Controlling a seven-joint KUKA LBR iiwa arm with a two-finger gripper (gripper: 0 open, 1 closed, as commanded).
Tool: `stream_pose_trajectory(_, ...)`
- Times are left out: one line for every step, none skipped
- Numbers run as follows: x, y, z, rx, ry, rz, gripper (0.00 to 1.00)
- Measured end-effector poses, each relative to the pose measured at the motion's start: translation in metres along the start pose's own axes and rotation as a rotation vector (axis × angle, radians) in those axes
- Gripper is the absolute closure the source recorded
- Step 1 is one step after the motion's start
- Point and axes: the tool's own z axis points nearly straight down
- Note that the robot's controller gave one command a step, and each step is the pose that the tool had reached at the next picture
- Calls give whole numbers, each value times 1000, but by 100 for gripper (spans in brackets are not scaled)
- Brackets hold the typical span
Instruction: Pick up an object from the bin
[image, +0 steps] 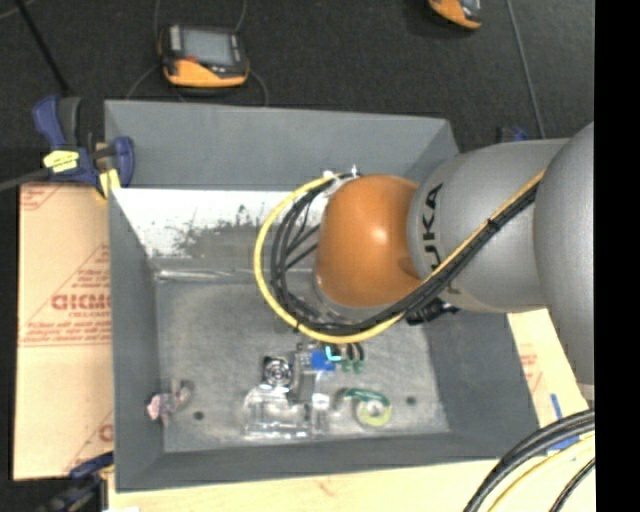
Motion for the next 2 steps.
stream_pose_trajectory(-10,-26,76,-3,12,-62,0)
stream_pose_trajectory(-9,-25,74,-2,20,-64,100)
